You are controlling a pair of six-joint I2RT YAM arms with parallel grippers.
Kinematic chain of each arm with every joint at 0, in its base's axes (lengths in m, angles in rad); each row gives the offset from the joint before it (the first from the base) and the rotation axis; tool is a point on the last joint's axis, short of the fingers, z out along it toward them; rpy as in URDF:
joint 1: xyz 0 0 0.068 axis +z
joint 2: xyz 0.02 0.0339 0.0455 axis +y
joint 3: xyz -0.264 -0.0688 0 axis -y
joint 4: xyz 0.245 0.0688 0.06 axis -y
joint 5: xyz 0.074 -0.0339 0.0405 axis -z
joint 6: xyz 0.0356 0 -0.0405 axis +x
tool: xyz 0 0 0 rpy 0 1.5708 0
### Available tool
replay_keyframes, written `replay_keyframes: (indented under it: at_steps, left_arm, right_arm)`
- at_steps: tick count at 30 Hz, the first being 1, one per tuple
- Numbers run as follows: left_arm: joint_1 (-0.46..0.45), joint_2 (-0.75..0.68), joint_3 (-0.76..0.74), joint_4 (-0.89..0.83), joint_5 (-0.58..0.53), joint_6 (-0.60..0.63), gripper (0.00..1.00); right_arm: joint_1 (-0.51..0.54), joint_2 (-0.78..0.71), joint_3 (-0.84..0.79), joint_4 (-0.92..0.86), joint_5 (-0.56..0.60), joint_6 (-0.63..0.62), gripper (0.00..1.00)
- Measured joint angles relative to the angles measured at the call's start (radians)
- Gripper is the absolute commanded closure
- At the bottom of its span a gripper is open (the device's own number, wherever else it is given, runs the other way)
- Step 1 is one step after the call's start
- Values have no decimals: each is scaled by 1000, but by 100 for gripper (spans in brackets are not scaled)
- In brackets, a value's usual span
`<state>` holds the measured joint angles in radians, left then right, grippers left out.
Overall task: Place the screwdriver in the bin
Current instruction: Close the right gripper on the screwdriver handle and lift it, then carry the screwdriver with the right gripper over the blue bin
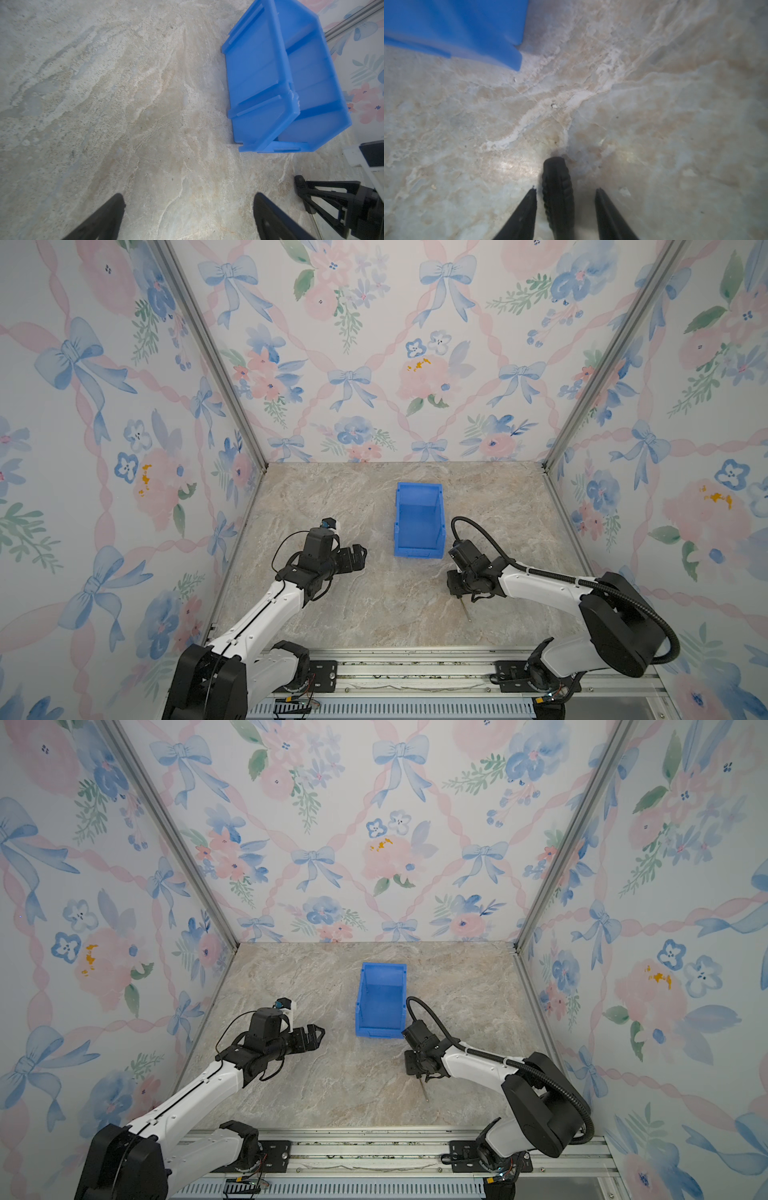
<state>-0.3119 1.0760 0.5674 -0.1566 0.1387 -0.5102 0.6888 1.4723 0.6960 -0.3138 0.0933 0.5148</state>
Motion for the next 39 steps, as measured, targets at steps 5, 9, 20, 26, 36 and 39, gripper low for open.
replay_keyframes:
  at_steps: [5, 9, 20, 26, 36, 39]
  left_arm:
    - [0, 0, 0, 0, -6, 0, 3]
    - [0, 0, 0, 0, -11, 0, 2]
    - [0, 0, 0, 0, -26, 0, 3]
    - [0, -36, 0, 1, -26, 9, 3]
    - [0, -101, -3, 5, -26, 39, 2]
    - [0, -119, -8, 5, -29, 39, 3]
  right_arm:
    - [0, 5, 0, 11, 4, 5, 76]
    - [0, 1, -1, 11, 10, 3, 91]
    - [13, -131, 19, -105, 19, 3, 100]
    - [52, -195, 142, -209, 65, 10, 100]
    - [60, -12, 582, -316, 154, 51, 100]
    - [60, 82, 697, -318, 167, 58, 100]
